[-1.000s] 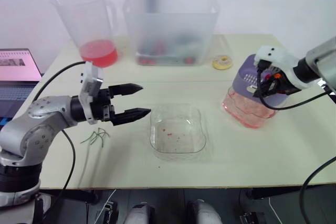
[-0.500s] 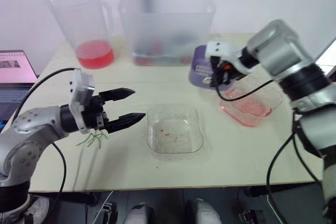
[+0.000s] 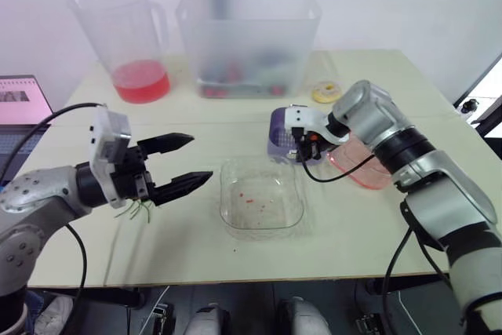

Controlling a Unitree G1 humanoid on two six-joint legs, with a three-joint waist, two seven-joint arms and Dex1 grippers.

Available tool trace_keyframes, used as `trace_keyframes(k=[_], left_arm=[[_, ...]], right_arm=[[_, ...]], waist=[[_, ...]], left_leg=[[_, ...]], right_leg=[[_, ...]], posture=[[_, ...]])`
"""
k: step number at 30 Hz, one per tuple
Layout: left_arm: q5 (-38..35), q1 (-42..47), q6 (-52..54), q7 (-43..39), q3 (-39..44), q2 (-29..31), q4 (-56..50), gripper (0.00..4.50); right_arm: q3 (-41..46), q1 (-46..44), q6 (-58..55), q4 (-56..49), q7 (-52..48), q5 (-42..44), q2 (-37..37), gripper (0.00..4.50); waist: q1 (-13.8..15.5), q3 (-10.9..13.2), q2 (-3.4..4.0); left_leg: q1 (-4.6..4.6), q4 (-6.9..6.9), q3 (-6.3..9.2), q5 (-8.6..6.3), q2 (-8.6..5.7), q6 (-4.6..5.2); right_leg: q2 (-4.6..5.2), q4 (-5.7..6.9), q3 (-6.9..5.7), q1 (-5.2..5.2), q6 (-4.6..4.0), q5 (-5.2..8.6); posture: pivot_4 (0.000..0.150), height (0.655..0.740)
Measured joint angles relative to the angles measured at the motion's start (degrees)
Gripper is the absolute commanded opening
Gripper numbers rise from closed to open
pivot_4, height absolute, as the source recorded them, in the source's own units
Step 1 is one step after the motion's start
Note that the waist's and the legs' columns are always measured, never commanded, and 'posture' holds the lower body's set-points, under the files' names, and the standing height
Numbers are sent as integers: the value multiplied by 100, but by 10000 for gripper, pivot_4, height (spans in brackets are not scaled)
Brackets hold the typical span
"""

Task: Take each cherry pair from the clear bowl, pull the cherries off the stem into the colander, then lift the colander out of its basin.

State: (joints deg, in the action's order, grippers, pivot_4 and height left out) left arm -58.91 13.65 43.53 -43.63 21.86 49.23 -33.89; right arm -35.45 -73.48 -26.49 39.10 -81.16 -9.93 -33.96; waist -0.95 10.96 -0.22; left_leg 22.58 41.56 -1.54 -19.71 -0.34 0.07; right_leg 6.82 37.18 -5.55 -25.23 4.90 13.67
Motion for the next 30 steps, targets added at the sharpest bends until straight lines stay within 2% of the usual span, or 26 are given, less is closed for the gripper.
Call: trace_keyframes(k=[5,6,9,13,16,19,21,25,27,30], left_arm=[[27,8,-5,12,-63,30,4,45000],[71,32,-5,4,-94,51,18,45000],[173,187,-13,11,-222,110,156,45000],[539,692,-153,178,-540,0,414,45000],[877,828,-282,170,-778,-25,608,45000],[1146,948,-378,120,-1007,-90,806,45000],[1342,954,-469,50,-1101,-120,978,45000],[1621,848,-666,-242,-1233,-98,1169,45000],[1738,674,-703,-381,-1174,7,1312,45000],[1884,376,-761,-506,-1061,98,1462,45000]], right_arm=[[94,2,58,2,-2,-68,0,43213],[219,-4,-72,-39,-52,-22,-13,44230],[615,-275,-618,-150,-292,206,-168,44230],[1170,-861,-1069,-524,-462,349,-840,44230],[1687,-753,-1154,-699,-313,447,-1417,44230],[2425,364,-1005,-1440,-628,1019,-2199,44230],[3143,1630,-950,-2072,-747,1470,-2637,44230],[4626,3308,-1073,-2982,-388,2195,-2629,44230],[5614,4452,-980,-3562,-290,2488,-2596,44230],[6686,5471,-1324,-4385,-137,2994,-2440,44230]], waist=[[15,0,0],[18,0,0],[27,4,6],[63,1,1],[52,-2,-3],[95,-1,-4],[129,-1,-3],[112,0,4],[157,0,4],[163,0,8]], left_leg=[[0,1,0,0,-1,0],[1,1,0,0,-1,0],[2,1,0,0,-2,0],[5,0,7,0,-6,0],[2,-1,3,0,-7,1],[1,-4,3,-1,-4,1],[-4,-7,-4,0,-3,1],[-18,-5,-16,0,8,0],[-21,-9,-13,1,8,-1],[-23,-3,-11,1,6,-1]], right_leg=[[1,-1,0,1,0,0],[1,0,0,1,0,0],[1,0,0,0,0,0],[1,-4,-2,4,0,0],[1,-6,-1,8,0,0],[1,-6,-5,9,0,0],[3,-4,-5,9,1,0],[-1,8,1,10,1,0],[-2,5,-1,14,1,0],[0,4,0,21,1,0]], posture=[[1500,6886],[1500,6886],[1500,6886],[1500,6886],[1500,6886],[1500,6886],[1500,6886],[1500,6886],[1500,6886],[1500,6886]])
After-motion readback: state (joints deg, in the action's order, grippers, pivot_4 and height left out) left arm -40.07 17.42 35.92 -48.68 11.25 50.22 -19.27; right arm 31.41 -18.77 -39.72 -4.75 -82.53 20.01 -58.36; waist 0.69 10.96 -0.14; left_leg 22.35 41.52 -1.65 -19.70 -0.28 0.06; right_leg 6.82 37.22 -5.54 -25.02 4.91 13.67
